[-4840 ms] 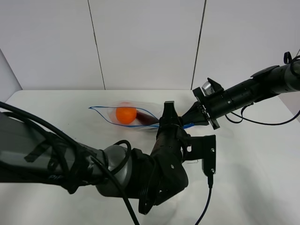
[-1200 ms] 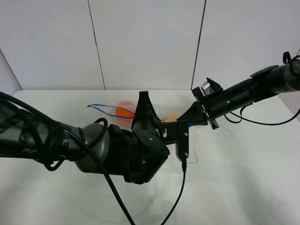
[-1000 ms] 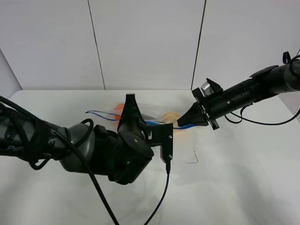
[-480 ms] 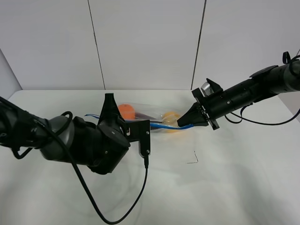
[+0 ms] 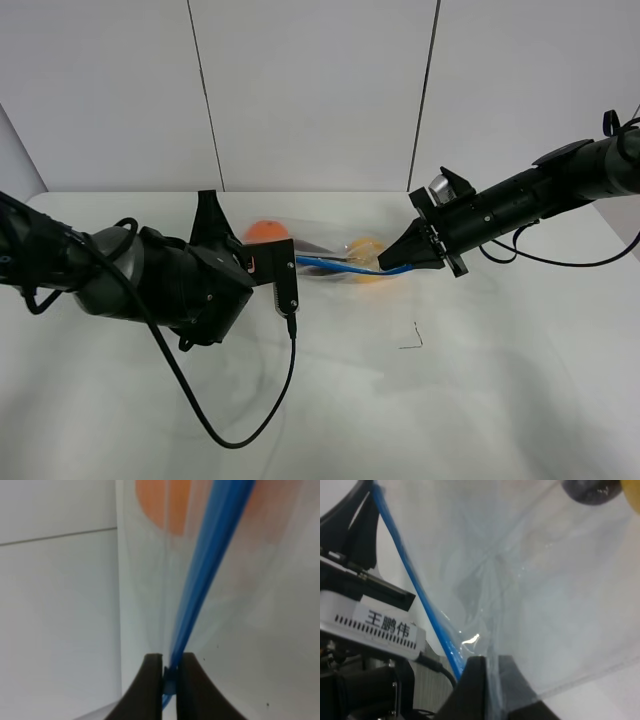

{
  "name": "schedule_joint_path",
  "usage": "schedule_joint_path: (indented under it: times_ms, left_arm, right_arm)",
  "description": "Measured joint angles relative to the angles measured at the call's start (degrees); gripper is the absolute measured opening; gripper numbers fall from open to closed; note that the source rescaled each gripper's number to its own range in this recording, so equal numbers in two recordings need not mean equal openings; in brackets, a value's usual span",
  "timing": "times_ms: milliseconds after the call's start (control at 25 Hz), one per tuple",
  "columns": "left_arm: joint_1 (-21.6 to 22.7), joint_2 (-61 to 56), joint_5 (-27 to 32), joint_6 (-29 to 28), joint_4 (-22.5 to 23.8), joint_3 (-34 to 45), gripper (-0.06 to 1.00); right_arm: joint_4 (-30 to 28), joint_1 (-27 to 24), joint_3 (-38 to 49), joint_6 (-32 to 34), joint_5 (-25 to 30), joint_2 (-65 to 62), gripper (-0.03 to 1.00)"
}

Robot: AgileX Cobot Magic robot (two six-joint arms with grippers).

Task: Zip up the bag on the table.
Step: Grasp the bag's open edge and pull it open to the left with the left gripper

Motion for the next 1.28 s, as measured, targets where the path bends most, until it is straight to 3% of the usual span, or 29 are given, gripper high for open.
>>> schedule_joint_path:
  times_ms: [1280]
  left_arm:
    - [4.3,0.0,-0.3,-0.6,-0.5,0.0,0.00]
  right_arm:
    - [-0.2,0.0,0.0,0.0,0.0,0.0,0.00]
